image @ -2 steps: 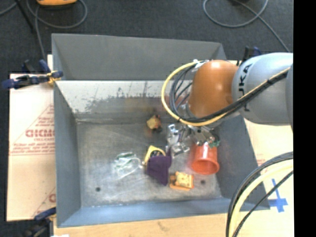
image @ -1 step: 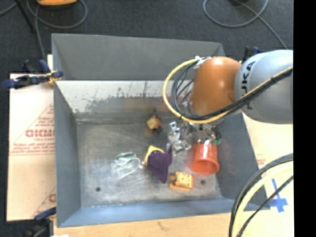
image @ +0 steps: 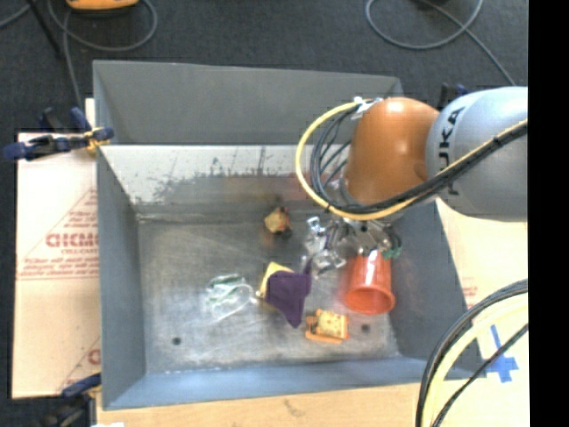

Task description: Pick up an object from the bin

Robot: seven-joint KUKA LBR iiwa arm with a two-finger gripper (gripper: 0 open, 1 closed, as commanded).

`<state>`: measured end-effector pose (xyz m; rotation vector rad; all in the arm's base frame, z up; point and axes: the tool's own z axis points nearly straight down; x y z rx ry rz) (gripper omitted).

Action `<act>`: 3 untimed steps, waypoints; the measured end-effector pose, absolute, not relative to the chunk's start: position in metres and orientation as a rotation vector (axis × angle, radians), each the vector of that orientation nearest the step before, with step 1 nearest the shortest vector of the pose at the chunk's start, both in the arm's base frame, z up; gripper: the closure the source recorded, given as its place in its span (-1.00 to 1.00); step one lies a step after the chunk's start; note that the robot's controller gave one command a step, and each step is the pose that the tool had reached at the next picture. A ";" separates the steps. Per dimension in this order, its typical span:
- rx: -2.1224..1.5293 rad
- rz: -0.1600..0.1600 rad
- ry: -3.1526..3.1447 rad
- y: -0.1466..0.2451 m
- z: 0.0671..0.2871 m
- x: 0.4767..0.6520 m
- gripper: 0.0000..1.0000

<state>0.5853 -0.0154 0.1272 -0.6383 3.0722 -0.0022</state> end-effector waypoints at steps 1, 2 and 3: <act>-0.637 -0.003 3.070 -0.016 0.135 0.586 1.00; -0.637 -0.001 3.077 -0.016 0.144 0.585 1.00; -0.635 -0.001 3.076 -0.016 0.161 0.585 1.00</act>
Offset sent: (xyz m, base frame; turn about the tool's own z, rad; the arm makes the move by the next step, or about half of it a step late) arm 0.0000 -0.0001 0.0632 0.0000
